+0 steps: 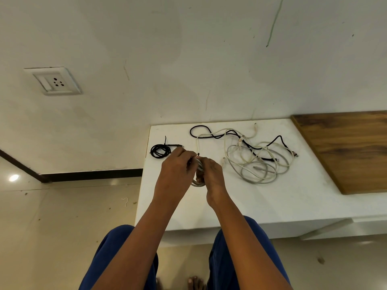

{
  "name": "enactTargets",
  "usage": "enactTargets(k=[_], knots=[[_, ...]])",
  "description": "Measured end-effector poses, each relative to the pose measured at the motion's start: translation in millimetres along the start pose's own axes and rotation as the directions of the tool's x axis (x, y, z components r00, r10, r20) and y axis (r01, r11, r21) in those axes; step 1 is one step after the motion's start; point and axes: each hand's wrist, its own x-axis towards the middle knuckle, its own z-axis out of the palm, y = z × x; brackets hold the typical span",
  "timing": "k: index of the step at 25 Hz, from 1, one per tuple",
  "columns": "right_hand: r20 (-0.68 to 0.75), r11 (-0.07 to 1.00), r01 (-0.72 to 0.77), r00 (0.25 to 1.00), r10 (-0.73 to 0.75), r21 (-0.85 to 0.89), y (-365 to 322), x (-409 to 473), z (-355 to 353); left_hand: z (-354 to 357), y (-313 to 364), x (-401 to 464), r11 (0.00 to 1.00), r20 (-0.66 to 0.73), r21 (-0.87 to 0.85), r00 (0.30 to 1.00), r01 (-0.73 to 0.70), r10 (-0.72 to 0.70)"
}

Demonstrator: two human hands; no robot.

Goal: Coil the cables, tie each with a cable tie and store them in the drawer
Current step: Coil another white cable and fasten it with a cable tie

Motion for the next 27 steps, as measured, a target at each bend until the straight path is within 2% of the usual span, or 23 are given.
enactTargets(k=[9,19,23,27], knots=[[0.001,0.996,0.072,0.997,-0.072,-0.054,3,1,0,-1,-2,1,0.999,-0.01,-0.031,1.0,0.013,-0.013],[0.106,0.971,0.221,0.972,-0.211,-0.09,2,-1,-1,-1,-9,0,0.994,-0.078,-0.101,0.996,0.031,-0.039],[0.129,0.976,0.206,0.972,-0.197,-0.063,3,-1,-1,0,-11,-1,0.964,-0.094,-0.231,0.983,0.13,-0.156],[0.163,0.982,0.188,0.97,-0.181,-0.024,0,-3,-1,-1,-15,2,0.879,-0.003,-0.369,0.945,0.303,-0.327]])
